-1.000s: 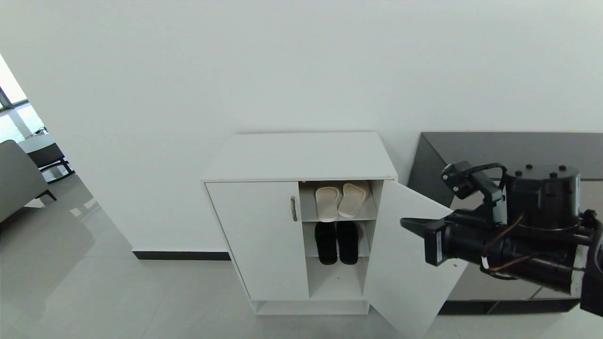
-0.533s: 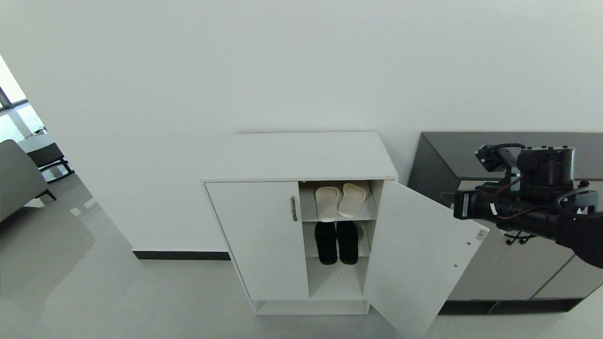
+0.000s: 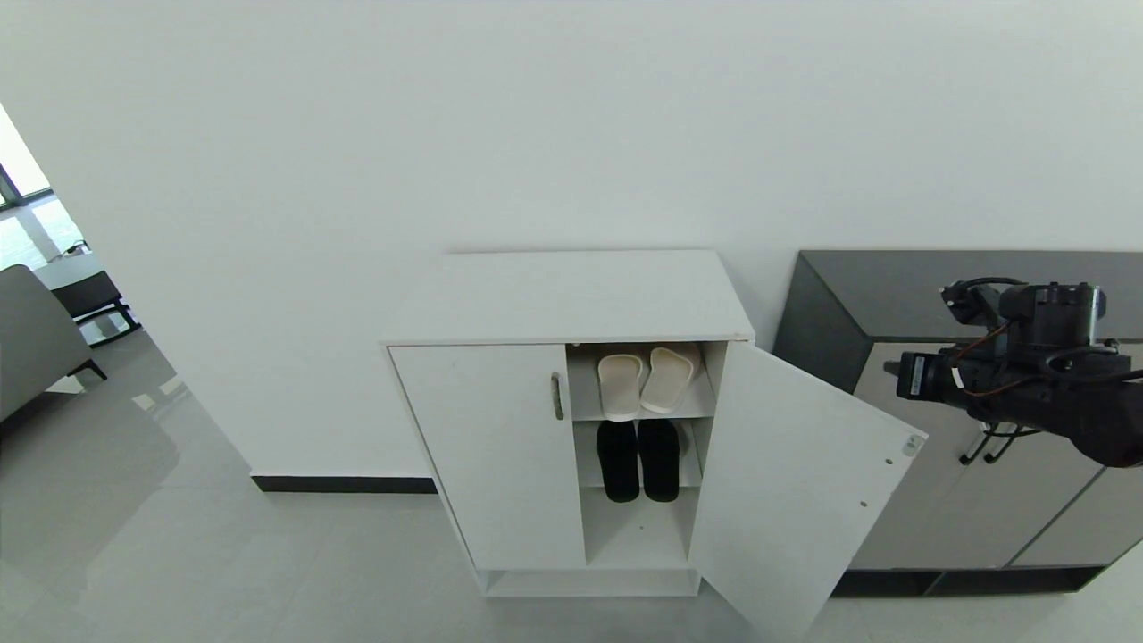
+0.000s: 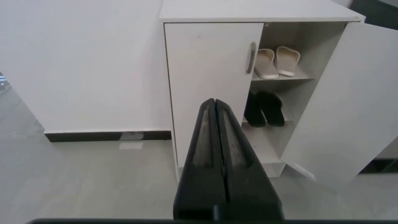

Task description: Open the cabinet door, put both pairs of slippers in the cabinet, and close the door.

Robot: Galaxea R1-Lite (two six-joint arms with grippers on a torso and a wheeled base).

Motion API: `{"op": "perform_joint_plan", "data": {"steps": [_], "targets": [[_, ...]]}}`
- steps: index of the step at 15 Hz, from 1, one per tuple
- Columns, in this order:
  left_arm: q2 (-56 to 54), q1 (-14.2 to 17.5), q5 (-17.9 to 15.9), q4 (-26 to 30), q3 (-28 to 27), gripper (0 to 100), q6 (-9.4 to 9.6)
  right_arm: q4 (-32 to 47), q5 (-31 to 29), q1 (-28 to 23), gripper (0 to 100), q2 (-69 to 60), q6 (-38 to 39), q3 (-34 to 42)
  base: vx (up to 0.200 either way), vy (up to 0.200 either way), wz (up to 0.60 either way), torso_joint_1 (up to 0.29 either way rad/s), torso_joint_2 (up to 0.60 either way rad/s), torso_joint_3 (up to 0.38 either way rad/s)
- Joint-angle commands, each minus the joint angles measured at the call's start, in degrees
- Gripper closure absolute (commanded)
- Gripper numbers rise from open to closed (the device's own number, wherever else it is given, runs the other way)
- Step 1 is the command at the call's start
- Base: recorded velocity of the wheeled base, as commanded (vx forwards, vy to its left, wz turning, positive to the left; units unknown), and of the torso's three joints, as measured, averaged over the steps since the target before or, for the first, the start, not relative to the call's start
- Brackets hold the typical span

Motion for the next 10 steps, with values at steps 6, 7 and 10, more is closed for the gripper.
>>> {"op": "perform_joint_plan", "data": {"steps": [6, 7, 10], "targets": [[0.08, 0.01, 0.01, -0.01, 0.00, 100, 0.07, -0.09, 0.00, -2.11, 100, 6.84, -1.24, -1.56, 0.000, 0.000, 0.00, 0.000, 0.00, 0.000], [-0.01, 0.01, 0.01, -0.01, 0.00, 100, 0.07, -0.18, 0.00, -2.02, 100, 7.63, -1.85, -1.47, 0.000, 0.000, 0.00, 0.000, 0.00, 0.000], [0.08, 0.01, 0.01, -0.01, 0.00, 100, 0.07, -0.18, 0.00, -1.76, 100, 8.15, -2.03, -1.03, 0.000, 0.000, 0.00, 0.000, 0.00, 0.000]]}}
